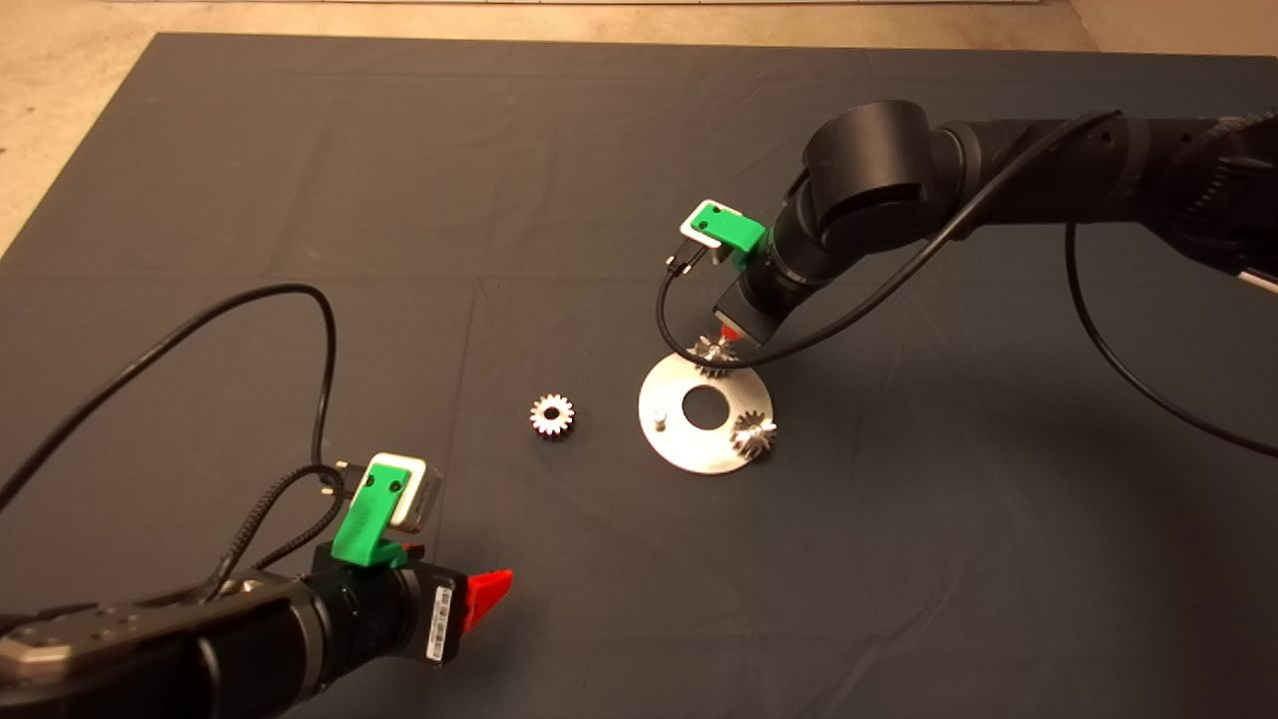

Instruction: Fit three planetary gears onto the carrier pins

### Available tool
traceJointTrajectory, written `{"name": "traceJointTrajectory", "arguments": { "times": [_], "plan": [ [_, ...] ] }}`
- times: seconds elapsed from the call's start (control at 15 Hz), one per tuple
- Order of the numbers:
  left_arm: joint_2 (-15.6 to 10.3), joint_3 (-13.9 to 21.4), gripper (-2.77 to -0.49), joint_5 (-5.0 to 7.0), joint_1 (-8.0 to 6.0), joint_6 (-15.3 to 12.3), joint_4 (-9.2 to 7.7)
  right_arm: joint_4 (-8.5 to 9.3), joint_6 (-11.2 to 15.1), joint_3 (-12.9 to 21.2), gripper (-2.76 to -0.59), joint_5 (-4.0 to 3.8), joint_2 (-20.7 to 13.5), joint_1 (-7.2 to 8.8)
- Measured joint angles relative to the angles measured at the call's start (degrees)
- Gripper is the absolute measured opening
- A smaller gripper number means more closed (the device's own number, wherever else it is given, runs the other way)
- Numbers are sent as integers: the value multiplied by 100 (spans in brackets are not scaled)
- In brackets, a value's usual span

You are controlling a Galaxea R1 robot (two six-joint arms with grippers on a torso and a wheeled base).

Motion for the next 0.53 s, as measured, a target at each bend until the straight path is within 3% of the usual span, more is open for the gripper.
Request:
{"name": "traceJointTrajectory", "arguments": {
  "times": [0.13, 0.2, 0.27, 0.4, 0.47, 0.53],
  "plan": [
    [33, 0, -120, -7, 0, 2, 0, 128, 88, 312, -189, 5, -292, 104],
    [30, 0, -120, -3, -15, 2, -4, 278, 206, 554, -189, -1, -546, 256],
    [30, 0, -120, -11, -117, 5, -6, 443, 327, 835, -189, -6, -863, 477],
    [28, 0, -120, -8, -409, 57, -12, 772, 622, 1483, -189, -45, -1475, 922],
    [30, 0, -120, -9, -471, 121, -84, 913, 854, 1916, -189, -60, -1762, 1090],
    [44, 0, -120, -7, -495, 258, -263, 1058, 1066, 2364, -189, -74, -2001, 1196]
  ]
}}
